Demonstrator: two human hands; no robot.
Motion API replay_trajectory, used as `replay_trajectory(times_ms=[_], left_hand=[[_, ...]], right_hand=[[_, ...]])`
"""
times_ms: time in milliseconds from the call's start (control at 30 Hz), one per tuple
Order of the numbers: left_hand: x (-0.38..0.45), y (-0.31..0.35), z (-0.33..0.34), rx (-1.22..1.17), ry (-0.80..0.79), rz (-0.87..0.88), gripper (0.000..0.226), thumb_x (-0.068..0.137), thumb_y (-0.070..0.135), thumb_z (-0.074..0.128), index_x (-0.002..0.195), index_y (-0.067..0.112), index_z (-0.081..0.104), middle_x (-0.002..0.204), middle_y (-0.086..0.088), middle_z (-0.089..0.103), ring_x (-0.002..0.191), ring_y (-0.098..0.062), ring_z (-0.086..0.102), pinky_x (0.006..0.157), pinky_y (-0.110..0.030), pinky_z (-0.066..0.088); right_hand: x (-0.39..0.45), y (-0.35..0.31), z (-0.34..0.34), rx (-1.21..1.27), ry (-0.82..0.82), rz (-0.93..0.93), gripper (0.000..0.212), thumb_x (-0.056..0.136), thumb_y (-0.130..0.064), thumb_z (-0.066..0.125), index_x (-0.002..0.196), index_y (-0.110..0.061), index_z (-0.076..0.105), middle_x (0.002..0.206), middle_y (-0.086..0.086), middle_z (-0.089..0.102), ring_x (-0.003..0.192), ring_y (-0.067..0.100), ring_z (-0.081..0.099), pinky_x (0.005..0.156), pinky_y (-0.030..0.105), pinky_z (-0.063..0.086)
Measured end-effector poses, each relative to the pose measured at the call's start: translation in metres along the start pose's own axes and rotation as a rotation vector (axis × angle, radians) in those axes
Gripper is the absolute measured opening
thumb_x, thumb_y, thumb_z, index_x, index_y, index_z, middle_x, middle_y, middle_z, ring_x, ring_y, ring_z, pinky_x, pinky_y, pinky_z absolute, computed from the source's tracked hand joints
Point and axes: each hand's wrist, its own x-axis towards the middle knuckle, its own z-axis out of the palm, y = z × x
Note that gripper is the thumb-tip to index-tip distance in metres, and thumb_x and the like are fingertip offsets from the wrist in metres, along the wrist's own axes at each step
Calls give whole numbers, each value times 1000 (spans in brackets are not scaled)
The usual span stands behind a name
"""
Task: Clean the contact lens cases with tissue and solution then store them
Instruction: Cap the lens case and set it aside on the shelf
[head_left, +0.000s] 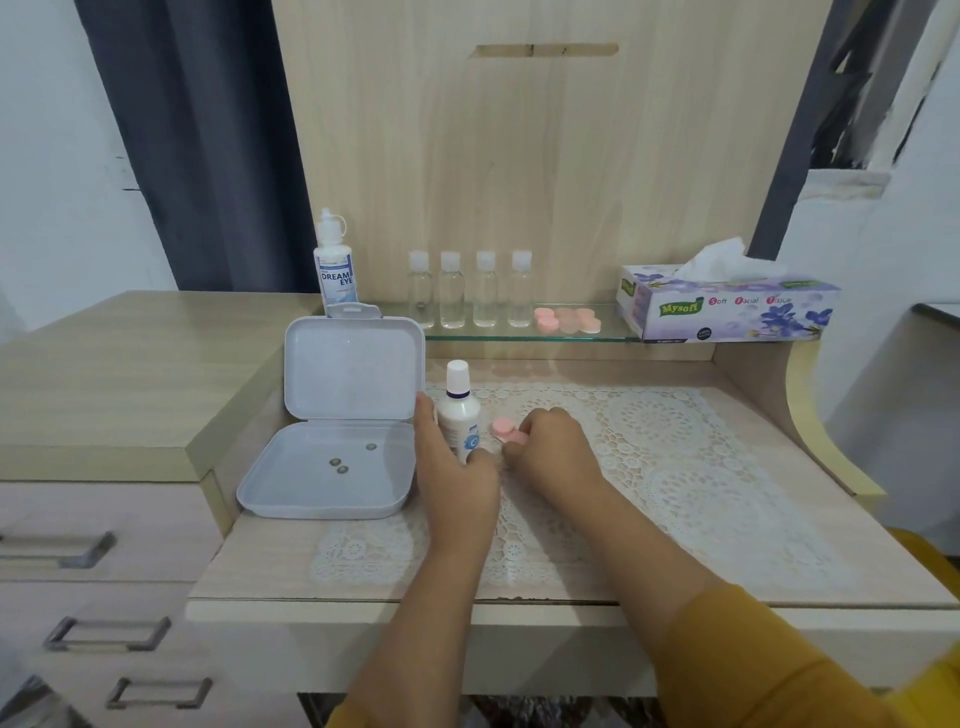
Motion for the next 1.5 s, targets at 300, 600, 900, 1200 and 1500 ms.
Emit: replay_trajectory(times_ms=[300, 600, 900, 1200, 1500], left_hand=[[-13, -2, 0, 89, 130, 420, 56, 78, -4, 46, 134, 4, 45, 130, 2, 49, 118, -3, 44, 100, -10, 34], [-11, -8, 5, 405, -422, 343, 47, 80, -6, 51, 120, 18, 60, 116, 11, 55, 114, -9, 45, 98, -25, 40], [-3, -15, 12, 577, -461, 262, 34, 87, 17, 62, 121, 13, 64, 117, -1, 59, 113, -16, 44, 96, -24, 38], [-3, -14, 12, 585, -477, 276, 28, 86, 16, 66, 114, 12, 69, 108, -2, 62, 107, -17, 49, 95, -26, 39], [-4, -9, 11, 538, -496, 312, 22, 84, 14, 70, 105, 10, 72, 99, 1, 62, 94, -10, 51, 74, -10, 31]], right_hand=[[-29, 27, -16, 40, 17, -50, 23, 83, -23, 58, 104, -19, 66, 103, -2, 53, 100, 18, 52, 87, 35, 46], [-53, 55, -24, 68, 43, -117, 21, 89, -29, 54, 106, -29, 68, 97, -12, 49, 103, 12, 48, 90, 30, 41], [-56, 60, -24, 133, 107, -113, 38, 80, -52, 69, 109, -27, 67, 100, -12, 54, 102, 6, 48, 87, 24, 40], [-51, 63, -19, 196, 71, -137, 23, 80, -35, 75, 98, -21, 71, 91, -8, 60, 96, 11, 51, 82, 23, 41], [-52, 63, -20, 146, 32, -222, 16, 90, -24, 65, 103, -17, 71, 99, -3, 62, 103, 14, 48, 86, 20, 36]])
